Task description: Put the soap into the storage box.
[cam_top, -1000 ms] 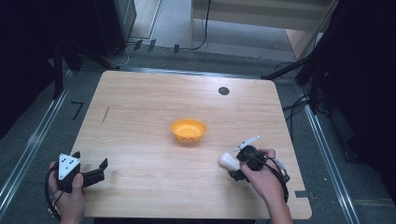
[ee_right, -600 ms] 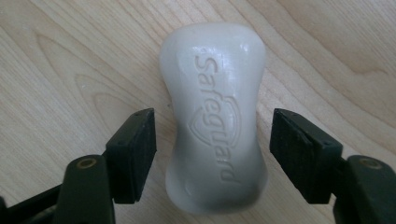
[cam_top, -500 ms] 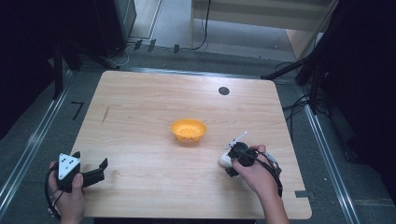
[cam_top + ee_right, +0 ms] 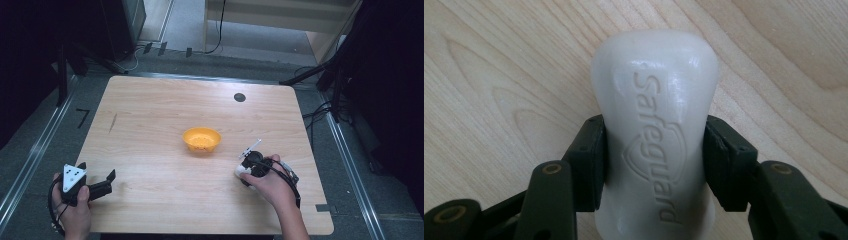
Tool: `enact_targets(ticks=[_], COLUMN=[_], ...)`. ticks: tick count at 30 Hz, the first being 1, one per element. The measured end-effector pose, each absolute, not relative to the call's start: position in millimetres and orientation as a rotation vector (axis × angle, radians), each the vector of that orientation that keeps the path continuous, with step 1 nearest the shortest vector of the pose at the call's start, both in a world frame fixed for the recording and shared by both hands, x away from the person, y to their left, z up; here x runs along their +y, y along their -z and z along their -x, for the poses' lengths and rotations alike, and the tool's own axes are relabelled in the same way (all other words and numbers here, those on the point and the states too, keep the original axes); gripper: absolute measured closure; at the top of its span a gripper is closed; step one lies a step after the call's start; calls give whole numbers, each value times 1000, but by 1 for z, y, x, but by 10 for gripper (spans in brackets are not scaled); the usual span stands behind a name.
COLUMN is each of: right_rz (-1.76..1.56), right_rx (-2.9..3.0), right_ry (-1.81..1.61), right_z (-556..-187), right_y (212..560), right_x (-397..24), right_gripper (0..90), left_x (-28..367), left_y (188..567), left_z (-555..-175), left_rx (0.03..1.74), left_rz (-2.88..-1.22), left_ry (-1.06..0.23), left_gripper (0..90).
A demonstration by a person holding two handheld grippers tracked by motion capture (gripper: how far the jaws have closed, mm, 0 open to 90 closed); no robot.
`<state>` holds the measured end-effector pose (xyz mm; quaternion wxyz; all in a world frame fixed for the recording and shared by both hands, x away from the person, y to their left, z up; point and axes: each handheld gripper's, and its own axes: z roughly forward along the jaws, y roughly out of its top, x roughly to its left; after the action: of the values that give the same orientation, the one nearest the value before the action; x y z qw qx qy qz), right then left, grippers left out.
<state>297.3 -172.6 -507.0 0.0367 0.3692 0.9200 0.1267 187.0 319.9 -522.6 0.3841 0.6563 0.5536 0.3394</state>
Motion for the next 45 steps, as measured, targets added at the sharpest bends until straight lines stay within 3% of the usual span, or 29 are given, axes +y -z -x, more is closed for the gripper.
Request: enact_targets(ticks=[26,45], right_rz=[-980,-815], right_rx=[2944,2958], right_ry=[-340,-375], right_z=[-308,-319], right_y=[500,462], right_x=[-174,-173], right_gripper=[512,512], left_x=[320,320], left_y=[523,523], left_z=[-188,-188], left_rx=[1412,1411], left_rz=[-1675,-1671], left_ry=[-863,-862], left_gripper=[25,28])
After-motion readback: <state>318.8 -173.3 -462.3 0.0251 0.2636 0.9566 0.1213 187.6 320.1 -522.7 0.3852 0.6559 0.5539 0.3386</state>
